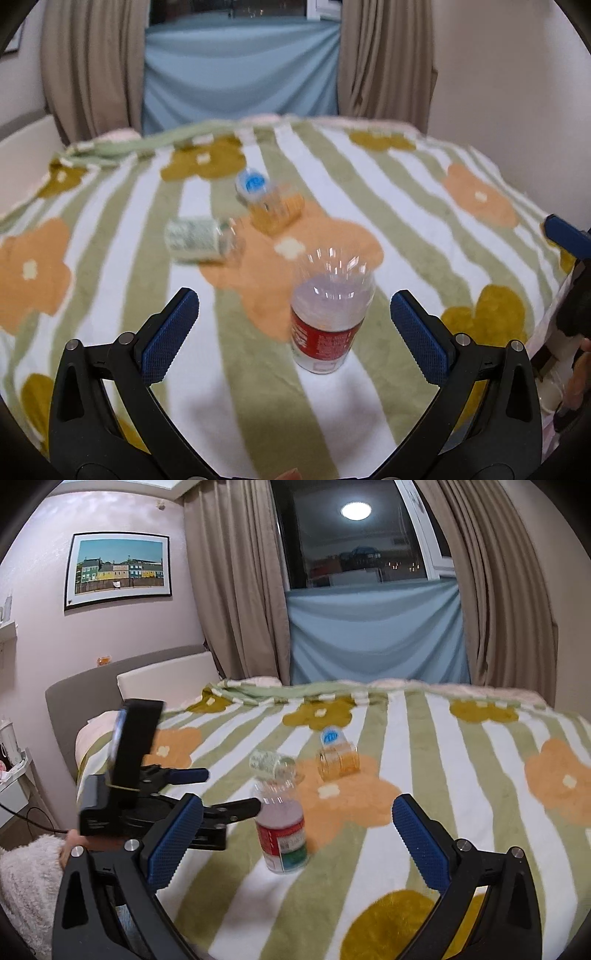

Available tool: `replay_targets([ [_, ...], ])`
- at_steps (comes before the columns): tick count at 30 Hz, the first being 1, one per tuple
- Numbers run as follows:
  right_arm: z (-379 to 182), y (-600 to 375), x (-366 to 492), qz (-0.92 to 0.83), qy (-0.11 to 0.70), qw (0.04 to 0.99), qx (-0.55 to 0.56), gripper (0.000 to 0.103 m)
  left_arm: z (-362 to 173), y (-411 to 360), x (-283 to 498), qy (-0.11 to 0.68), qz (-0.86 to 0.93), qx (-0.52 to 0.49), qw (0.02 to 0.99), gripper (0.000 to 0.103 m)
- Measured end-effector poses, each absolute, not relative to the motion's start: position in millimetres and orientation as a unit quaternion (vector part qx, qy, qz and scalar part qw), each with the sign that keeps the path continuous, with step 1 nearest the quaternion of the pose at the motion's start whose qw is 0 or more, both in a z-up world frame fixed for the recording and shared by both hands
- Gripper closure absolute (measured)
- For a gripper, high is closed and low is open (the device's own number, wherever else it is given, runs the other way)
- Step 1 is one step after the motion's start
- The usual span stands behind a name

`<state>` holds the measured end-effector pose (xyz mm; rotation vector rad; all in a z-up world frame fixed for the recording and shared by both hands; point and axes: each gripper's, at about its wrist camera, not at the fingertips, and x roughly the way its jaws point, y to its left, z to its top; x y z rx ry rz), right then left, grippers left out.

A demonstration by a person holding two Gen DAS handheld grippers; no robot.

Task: Flip cup upside down
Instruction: 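Set the bottle upright on the blanket and open the left tool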

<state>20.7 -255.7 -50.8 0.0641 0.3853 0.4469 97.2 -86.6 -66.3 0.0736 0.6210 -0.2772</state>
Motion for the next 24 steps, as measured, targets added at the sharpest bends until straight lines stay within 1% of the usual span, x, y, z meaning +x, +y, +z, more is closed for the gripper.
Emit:
replay_targets([
  [4, -26, -242, 14, 0.201, 0.164, 0.966, 0.019, 0.001, -21, -66, 67, 0.254, -0.121, 0.033, 0.959, 0.000],
  [7, -11, -232, 9, 0.177, 0.145, 0.973, 0.013, 0.001, 1, -43, 41, 0.219, -0.109, 0.009, 0.970, 0.000],
  [10, -1, -217, 6, 0.119, 0.132, 0.984, -0.015, 0.001, 12, -26, 24, 0.191, -0.095, 0.008, 0.977, 0.000],
  [15, 0, -204, 3, 0.080, 0.127, 0.989, -0.018, 0.001, 14, -7, -2, 0.143, -0.067, 0.023, 0.987, 0.000],
  [24, -23, -206, -7, 0.027, 0.125, 0.992, 0.007, 0.001, -2, 8, -22, 0.134, -0.060, 0.020, 0.989, 0.000],
])
